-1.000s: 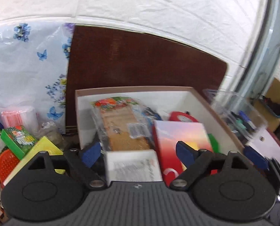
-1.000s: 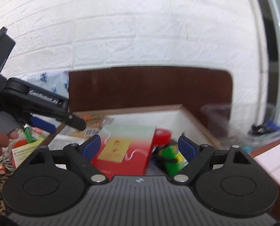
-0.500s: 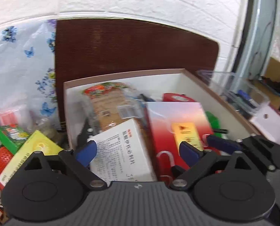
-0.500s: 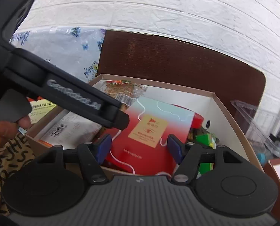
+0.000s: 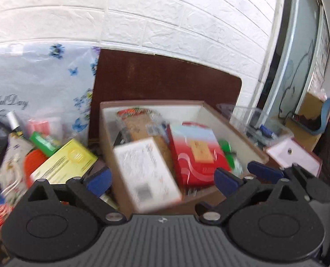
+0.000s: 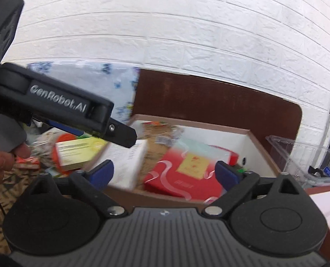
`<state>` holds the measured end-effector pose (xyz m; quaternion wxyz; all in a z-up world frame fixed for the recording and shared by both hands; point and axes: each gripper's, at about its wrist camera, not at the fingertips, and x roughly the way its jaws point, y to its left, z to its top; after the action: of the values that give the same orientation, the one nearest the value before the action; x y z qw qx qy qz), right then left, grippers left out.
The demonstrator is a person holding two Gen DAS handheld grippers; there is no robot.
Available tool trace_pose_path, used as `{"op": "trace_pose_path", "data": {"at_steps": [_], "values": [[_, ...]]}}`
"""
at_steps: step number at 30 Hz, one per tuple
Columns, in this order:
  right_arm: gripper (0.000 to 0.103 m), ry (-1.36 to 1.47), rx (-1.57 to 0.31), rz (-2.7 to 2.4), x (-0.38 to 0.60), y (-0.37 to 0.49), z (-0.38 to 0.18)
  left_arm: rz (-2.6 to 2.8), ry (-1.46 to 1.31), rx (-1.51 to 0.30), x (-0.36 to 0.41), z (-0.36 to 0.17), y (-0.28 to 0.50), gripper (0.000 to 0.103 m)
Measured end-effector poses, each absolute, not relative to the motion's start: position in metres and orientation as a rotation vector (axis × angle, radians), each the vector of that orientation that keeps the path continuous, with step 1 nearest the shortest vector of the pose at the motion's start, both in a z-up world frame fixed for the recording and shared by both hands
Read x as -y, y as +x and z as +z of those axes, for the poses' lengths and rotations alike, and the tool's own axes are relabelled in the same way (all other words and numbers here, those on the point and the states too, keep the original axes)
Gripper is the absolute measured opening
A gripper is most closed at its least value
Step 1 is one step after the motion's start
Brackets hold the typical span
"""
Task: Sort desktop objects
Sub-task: 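Move both grippers back over the cluttered table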
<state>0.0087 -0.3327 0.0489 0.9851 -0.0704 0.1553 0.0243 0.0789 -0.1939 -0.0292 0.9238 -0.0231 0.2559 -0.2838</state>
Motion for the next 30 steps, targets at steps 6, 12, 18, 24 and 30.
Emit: {"op": "trace_pose_path", "data": {"at_steps": [6,12,18,24,30], "values": [[0.096,-0.091,-0.431,0.049,0.301,-0.007,0.036,-0.501,-0.064,-0.617,0.163,-0.053,0.047,0.101],[0.097,-0.124,-0.485,0.111,0.266,-0.025,0.022,-0.4,-0.063,-0.649,0.131,-0.065,0.026,0.101],[0.097,-0.132,-0.509,0.194,0.23,-0.035,0.016,-0.305,-0.105,-0.662,0.09,-0.072,0.011,0.101],[0.097,-0.155,-0.534,0.298,0.189,-0.03,0.011,-0.158,-0.168,-0.678,0.038,-0.081,0.013,0.101],[0.097,-0.215,-0.558,0.397,0.153,-0.016,0.006,-0.023,-0.238,-0.687,-0.014,-0.088,0.022,0.101]]}}
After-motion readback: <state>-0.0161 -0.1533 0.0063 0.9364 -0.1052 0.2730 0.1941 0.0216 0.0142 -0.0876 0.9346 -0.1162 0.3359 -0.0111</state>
